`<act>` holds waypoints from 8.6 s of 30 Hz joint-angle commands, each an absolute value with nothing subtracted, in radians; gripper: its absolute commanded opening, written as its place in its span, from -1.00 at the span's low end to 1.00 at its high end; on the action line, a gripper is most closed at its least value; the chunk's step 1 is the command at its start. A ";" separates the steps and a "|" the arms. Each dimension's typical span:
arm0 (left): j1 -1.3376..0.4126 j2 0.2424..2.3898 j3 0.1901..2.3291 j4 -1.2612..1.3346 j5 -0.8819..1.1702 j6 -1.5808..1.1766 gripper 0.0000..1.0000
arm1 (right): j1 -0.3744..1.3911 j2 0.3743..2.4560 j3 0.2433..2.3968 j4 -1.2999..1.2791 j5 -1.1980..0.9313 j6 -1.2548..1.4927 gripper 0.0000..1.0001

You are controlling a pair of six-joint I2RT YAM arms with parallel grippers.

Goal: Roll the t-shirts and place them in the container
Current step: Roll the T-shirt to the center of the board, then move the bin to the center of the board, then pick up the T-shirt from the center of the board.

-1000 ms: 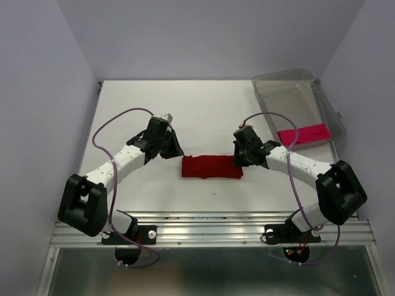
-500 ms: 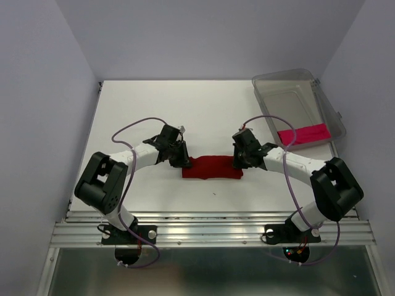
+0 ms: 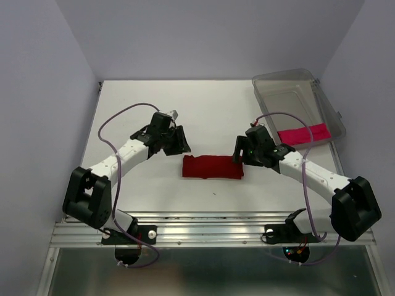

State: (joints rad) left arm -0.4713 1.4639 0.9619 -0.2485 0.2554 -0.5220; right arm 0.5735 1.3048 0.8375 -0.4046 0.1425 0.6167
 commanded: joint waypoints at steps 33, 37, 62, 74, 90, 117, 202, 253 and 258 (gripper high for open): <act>-0.319 1.305 0.693 -0.140 0.416 -0.664 0.59 | 0.448 1.289 0.529 0.031 -0.193 0.959 0.56; -0.319 1.315 0.709 -0.141 0.419 -0.661 0.55 | 0.448 1.207 0.515 0.003 -0.178 0.953 0.65; -0.318 1.313 0.701 -0.132 0.417 -0.664 0.69 | 0.448 1.459 0.569 0.130 -0.229 0.968 0.25; -0.321 1.313 0.637 -0.058 0.463 -0.709 0.72 | 0.448 1.462 0.574 0.138 -0.209 0.960 -0.97; -0.351 1.462 0.574 0.117 0.425 -0.741 0.71 | 0.448 1.473 0.575 0.140 -0.224 0.951 -0.99; -0.376 1.534 0.704 0.003 0.351 -0.660 -1.00 | 0.448 1.301 0.874 -0.380 0.124 0.643 0.64; -0.239 1.443 0.840 -0.322 0.213 -0.342 -1.00 | 0.621 1.336 0.902 -0.198 0.075 0.846 0.97; -0.238 1.529 0.908 -0.327 0.204 -0.275 -1.00 | 0.785 1.592 0.766 0.048 0.149 1.141 0.78; -0.238 1.531 0.910 -0.325 0.204 -0.276 -1.00 | 0.804 1.634 0.759 0.069 0.118 1.163 0.79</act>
